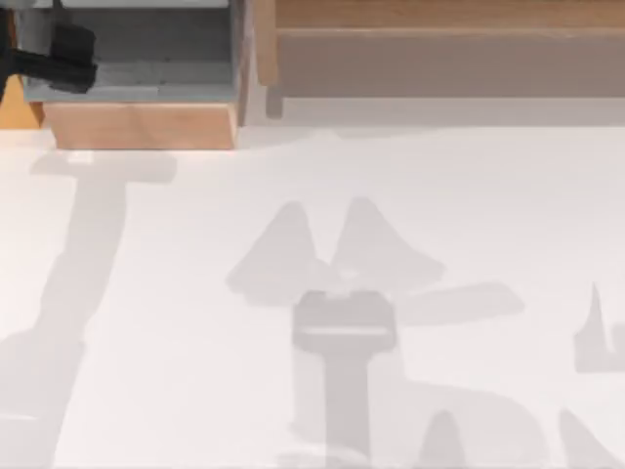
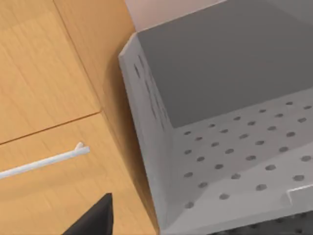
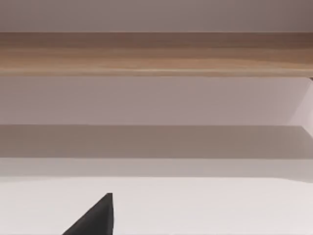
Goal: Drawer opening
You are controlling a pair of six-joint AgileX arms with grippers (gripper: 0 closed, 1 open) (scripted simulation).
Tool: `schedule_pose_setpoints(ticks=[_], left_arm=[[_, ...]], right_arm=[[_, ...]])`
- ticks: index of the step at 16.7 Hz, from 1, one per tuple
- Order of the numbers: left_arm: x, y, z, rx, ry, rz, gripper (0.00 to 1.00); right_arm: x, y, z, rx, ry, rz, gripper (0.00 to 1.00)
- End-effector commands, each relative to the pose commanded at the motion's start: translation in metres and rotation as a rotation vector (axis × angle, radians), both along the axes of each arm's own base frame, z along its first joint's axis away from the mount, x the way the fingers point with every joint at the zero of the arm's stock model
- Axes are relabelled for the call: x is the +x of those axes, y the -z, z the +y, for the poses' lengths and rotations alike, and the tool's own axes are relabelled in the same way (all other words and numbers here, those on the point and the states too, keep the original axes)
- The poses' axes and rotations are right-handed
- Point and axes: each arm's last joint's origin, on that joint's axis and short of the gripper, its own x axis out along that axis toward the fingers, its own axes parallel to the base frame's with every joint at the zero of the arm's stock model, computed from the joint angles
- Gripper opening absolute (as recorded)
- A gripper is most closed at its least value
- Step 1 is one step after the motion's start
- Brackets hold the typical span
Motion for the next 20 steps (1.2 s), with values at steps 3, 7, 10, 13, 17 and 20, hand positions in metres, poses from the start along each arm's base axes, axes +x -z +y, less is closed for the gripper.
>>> schedule_pose_setpoints(ticks=[3,7,10,13,17,20], left_arm=[[0.035,0.021,0.041,0.238,-0.019,0.027,1.00],[0.072,0.061,0.105,0.584,-0.016,0.059,1.00],[0.088,0.094,0.149,0.838,0.005,0.060,1.00],[0.097,0.124,0.180,1.049,0.034,0.045,1.00],[0.101,0.150,0.200,1.206,0.065,0.023,1.00],[0.101,0.152,0.202,1.220,0.068,0.020,1.00]], right_arm=[[0.000,0.000,0.000,0.000,0.000,0.000,1.00],[0.000,0.000,0.000,0.000,0.000,0.000,1.00],[0.000,0.000,0.000,0.000,0.000,0.000,1.00],[0.000,0.000,0.000,0.000,0.000,0.000,1.00],[0.000,0.000,0.000,0.000,0.000,0.000,1.00],[0.000,0.000,0.000,0.000,0.000,0.000,1.00]])
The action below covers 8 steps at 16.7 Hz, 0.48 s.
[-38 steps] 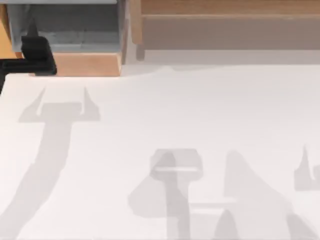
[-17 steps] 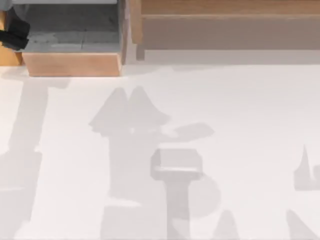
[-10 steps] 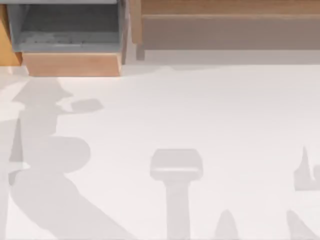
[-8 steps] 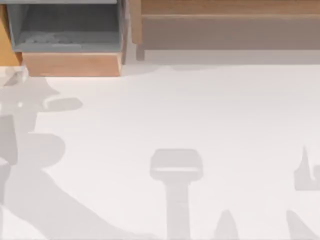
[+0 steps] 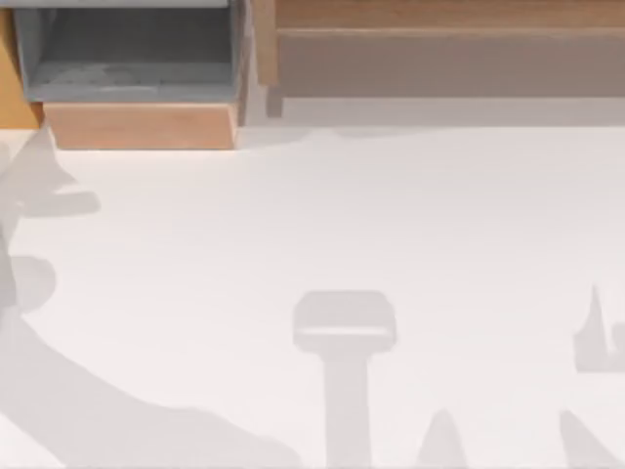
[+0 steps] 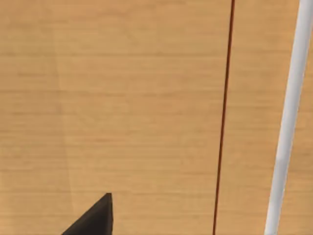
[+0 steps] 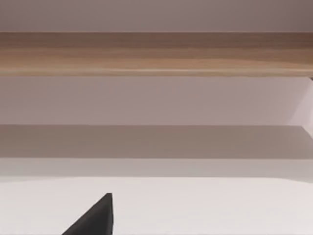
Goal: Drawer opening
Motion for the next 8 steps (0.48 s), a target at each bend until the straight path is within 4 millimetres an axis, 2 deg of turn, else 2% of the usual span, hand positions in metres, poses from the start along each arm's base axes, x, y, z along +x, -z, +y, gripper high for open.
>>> schedule_pose_setpoints(ticks=[4,8], left_arm=[[0.001,0.000,-0.002,-0.002,0.002,0.003,1.00],[0.016,0.000,0.000,0.000,0.000,0.000,1.00]], right_arm=[[0.000,0.000,0.000,0.000,0.000,0.000,1.00],[0.000,0.000,0.000,0.000,0.000,0.000,1.00]])
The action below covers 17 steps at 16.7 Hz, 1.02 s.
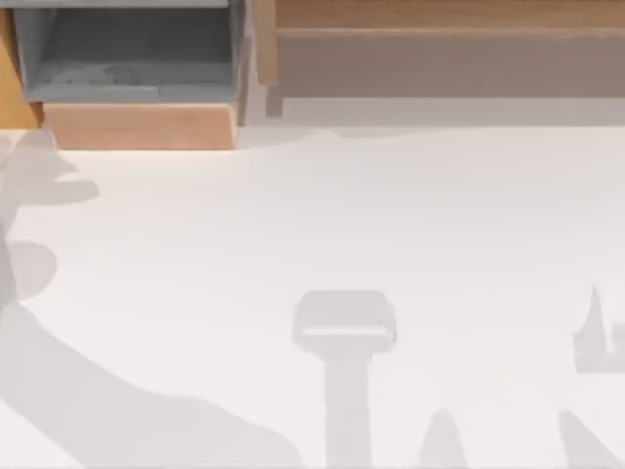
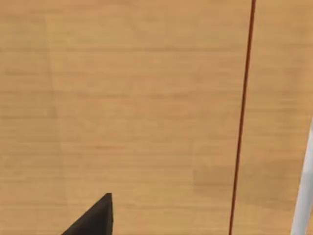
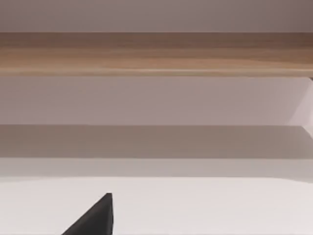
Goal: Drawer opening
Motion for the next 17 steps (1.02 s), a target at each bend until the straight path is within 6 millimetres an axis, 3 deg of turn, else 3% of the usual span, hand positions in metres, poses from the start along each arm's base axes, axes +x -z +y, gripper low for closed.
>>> schedule_pose_setpoints(ticks=[6,17], left_arm=[[0.0089,0.0000,-0.0001,0.000,0.000,0.000,1.00],[0.0089,0.0000,-0.0001,0.000,0.000,0.000,0.17]], right_arm=[[0.0000,0.0000,0.0000,0.000,0.000,0.000,1.00],[0.0000,0.0000,0.0000,0.000,0.000,0.000,1.00]])
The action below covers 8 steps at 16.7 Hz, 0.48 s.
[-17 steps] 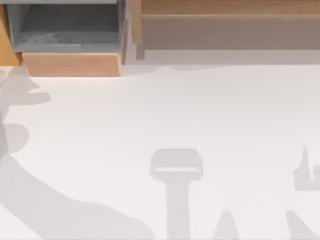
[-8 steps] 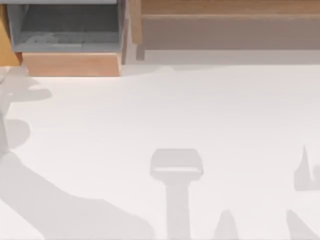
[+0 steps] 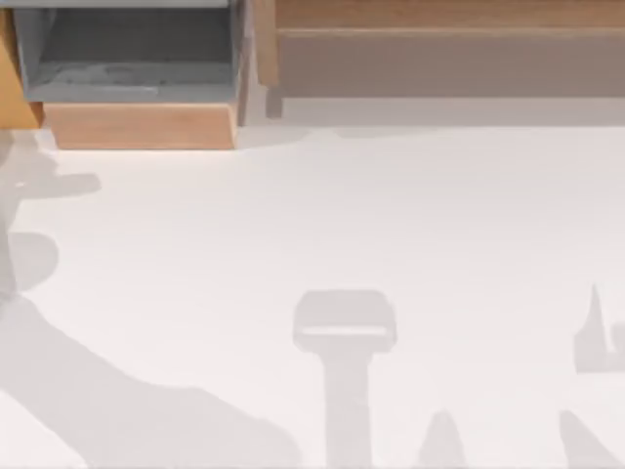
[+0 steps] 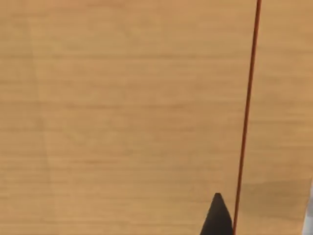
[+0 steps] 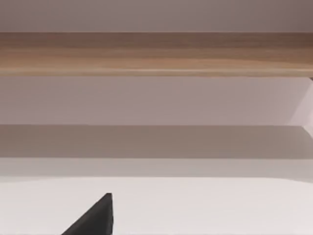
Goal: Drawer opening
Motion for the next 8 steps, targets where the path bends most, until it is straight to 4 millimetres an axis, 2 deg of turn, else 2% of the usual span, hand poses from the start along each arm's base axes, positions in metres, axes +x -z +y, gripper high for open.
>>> schedule_pose_setpoints(ticks=[2,8], left_arm=[[0.0000,0.0000,0.0000,0.000,0.000,0.000,0.02],[0.0000,0.0000,0.0000,0.000,0.000,0.000,0.00]], right_arm=[[0.0000,0.0000,0.0000,0.000,0.000,0.000,1.00],[0.0000,0.0000,0.0000,0.000,0.000,0.000,1.00]])
